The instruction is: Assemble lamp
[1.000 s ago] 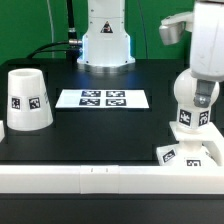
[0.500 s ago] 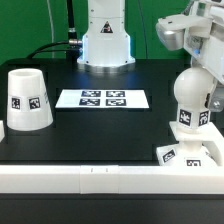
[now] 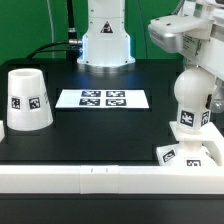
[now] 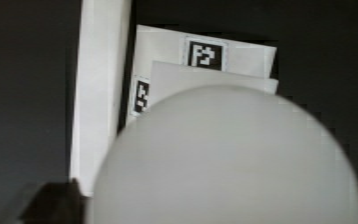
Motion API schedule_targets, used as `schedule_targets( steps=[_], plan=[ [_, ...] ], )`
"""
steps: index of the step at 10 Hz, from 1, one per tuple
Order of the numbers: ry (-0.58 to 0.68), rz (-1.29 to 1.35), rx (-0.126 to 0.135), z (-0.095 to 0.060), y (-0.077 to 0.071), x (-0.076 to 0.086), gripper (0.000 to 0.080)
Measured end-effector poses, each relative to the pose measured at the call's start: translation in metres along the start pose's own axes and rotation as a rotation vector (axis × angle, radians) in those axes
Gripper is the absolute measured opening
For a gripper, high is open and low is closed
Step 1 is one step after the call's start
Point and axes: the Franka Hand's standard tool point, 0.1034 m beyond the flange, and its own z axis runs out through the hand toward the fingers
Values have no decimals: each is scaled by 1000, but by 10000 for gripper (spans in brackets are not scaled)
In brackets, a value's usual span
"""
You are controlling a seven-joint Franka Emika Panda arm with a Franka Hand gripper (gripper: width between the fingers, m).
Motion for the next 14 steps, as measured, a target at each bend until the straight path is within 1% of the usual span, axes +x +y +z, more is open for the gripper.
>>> schedule_targets(
  steps=[4, 6, 7, 9, 14],
  plan=[
    [2, 21, 2, 0, 0, -1, 574],
    [13, 204, 9, 0, -1, -4, 574],
    [30, 351, 17, 0, -1, -4, 576],
    [36, 532, 35, 0, -2, -4, 576],
    [34, 881, 44, 1, -1, -3, 576]
  ],
)
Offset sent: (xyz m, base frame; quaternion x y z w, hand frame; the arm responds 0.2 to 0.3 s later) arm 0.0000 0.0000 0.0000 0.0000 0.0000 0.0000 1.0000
